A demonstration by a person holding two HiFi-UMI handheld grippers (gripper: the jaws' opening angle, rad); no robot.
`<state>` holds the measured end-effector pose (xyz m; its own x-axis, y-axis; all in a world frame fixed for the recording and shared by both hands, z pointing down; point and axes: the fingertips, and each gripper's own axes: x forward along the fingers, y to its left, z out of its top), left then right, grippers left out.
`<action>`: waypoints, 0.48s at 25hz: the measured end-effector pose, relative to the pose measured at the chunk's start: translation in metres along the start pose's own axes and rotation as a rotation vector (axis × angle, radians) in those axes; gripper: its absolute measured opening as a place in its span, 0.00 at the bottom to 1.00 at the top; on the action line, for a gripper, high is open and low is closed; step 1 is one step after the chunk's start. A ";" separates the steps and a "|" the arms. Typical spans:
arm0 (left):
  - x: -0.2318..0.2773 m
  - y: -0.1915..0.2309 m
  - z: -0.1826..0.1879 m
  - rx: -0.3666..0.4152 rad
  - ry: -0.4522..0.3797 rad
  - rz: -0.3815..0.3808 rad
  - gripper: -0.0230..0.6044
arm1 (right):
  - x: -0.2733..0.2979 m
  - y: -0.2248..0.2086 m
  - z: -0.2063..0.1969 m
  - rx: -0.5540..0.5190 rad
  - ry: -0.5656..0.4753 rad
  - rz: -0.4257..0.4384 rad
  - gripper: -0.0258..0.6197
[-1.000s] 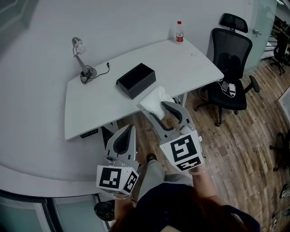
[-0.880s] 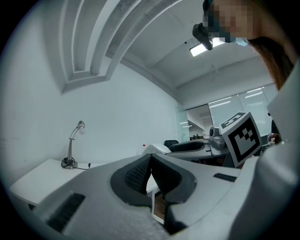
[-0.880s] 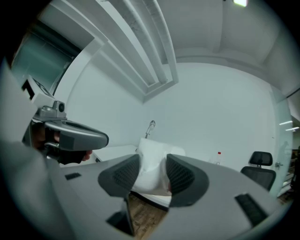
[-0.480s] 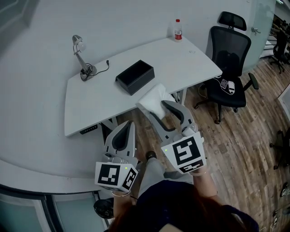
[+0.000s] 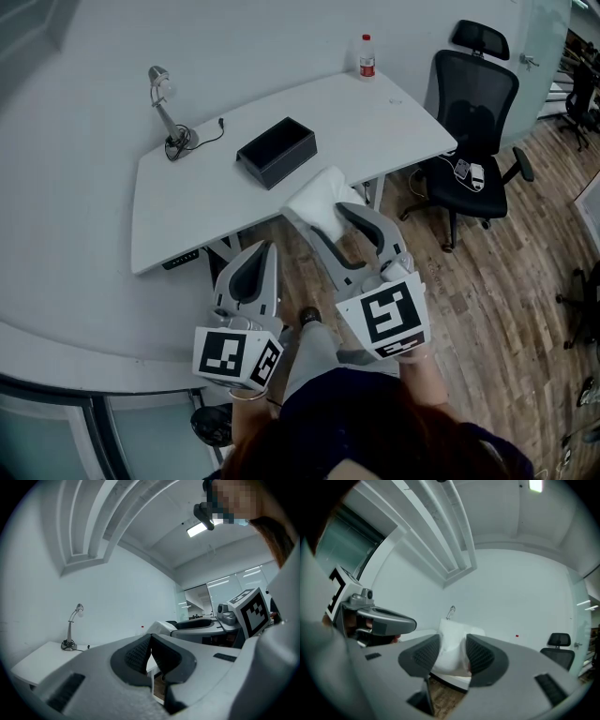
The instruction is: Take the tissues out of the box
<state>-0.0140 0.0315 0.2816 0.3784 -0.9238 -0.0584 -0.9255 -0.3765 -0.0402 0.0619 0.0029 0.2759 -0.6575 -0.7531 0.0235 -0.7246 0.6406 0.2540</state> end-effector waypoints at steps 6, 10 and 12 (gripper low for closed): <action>0.002 0.001 0.001 0.004 -0.001 -0.001 0.08 | -0.005 -0.001 0.005 -0.005 -0.002 -0.006 0.33; 0.003 0.000 0.002 0.007 -0.003 -0.004 0.08 | -0.009 -0.002 0.006 -0.008 -0.004 -0.008 0.33; 0.003 0.000 0.003 0.008 -0.004 -0.005 0.08 | -0.009 -0.001 0.007 -0.008 -0.007 -0.007 0.33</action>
<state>-0.0130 0.0283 0.2787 0.3828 -0.9217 -0.0624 -0.9236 -0.3803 -0.0483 0.0673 0.0100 0.2686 -0.6538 -0.7565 0.0149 -0.7277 0.6341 0.2614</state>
